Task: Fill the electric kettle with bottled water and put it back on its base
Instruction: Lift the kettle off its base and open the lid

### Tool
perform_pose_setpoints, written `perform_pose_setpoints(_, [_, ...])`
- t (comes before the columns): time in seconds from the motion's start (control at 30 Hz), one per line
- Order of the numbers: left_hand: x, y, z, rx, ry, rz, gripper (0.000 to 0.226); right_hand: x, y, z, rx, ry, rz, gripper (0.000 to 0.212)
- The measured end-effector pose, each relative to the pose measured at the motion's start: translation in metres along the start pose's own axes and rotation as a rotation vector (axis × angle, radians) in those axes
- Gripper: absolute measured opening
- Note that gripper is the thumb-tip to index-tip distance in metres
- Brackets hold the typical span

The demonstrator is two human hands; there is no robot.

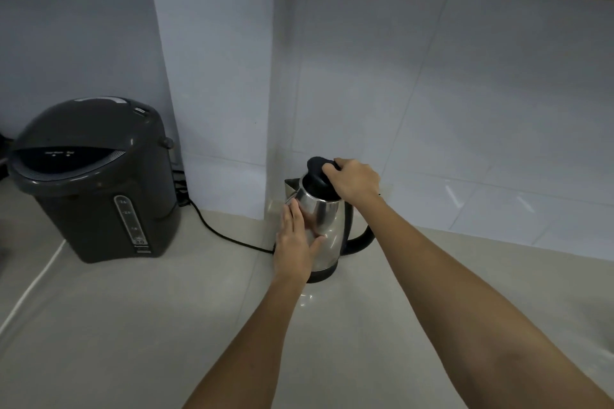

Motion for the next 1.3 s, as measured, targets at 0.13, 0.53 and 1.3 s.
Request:
perform_pose_setpoints(0.13, [-0.001, 0.001, -0.002, 0.015, 0.005, 0.004, 0.098, -0.006, 0.017, -0.017, 0.363, 0.066, 0.062, 0.036])
perform_pose_setpoints(0.53, [-0.004, 0.004, -0.006, 0.014, 0.032, 0.023, 0.096, -0.046, 0.098, -0.002, 1.086, 0.14, 0.328, 0.036])
perform_pose_setpoints(1.3, [0.029, -0.034, -0.001, -0.302, -0.228, -0.16, 0.107, -0.047, 0.113, 0.036, 0.445, 0.084, 0.223, 0.033])
Point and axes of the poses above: each hand's wrist, its own x-axis towards the middle knuckle, its own z-axis out of the palm, y = z × x, the point moved 6 cm from there along x, towards the middle knuckle, and after that the axes turned 6 degrees about -z, right-handed, at the moved point
